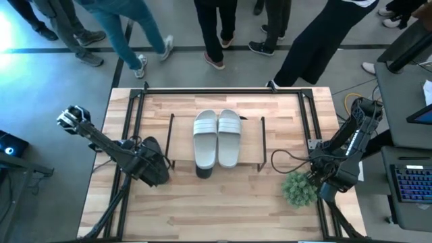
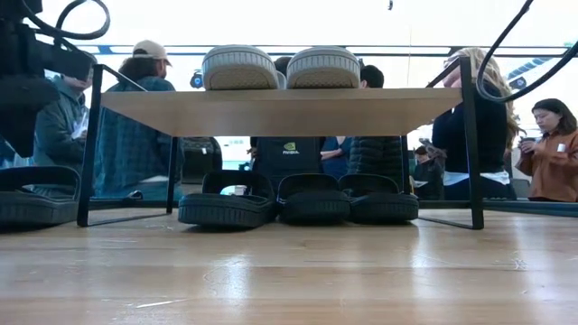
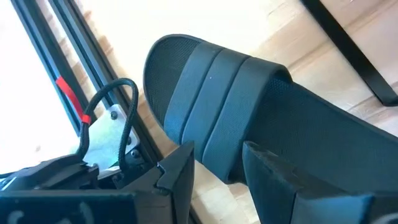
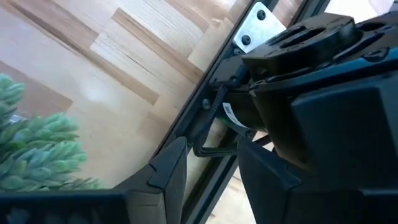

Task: Pick and place slides into the shelf
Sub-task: Put the black slide under the shelf

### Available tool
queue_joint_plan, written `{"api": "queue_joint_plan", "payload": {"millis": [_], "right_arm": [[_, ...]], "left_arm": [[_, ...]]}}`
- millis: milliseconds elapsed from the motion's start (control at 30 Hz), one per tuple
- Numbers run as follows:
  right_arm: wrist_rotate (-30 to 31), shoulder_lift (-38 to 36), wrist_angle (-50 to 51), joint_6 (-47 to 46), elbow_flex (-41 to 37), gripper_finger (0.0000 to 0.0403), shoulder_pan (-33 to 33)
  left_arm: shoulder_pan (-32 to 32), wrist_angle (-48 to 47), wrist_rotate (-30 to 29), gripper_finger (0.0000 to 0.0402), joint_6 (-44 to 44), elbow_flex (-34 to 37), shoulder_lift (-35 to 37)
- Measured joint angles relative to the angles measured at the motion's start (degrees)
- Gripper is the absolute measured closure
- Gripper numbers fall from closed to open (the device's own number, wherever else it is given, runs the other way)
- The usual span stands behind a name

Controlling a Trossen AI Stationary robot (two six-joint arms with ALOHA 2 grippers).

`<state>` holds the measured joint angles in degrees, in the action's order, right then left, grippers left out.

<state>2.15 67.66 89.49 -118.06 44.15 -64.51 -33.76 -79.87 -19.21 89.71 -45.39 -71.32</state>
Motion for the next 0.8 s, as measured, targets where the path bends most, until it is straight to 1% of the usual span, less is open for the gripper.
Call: {"api": "queue_joint_plan", "payload": {"millis": [100,367,600,800], "right_arm": [[-1.09,0.0,0.01,0.0,-0.28,0.0268,0.0],[-1.26,0.0,0.02,-0.66,-0.33,0.0268,0.0],[-1.32,0.0,0.07,-1.49,-0.33,0.0268,0.0],[-3.98,0.0,0.07,-0.51,-0.33,0.0268,0.0]], "left_arm": [[0.0,1.21,-0.39,0.0279,-0.07,1.03,0.22],[0.17,3.57,-0.84,0.0279,-0.07,3.84,-1.19],[0.43,3.9,-0.8,0.0279,-0.44,3.42,-4.87],[0.42,4.29,-0.56,0.0279,-0.42,1.62,-5.72]]}}
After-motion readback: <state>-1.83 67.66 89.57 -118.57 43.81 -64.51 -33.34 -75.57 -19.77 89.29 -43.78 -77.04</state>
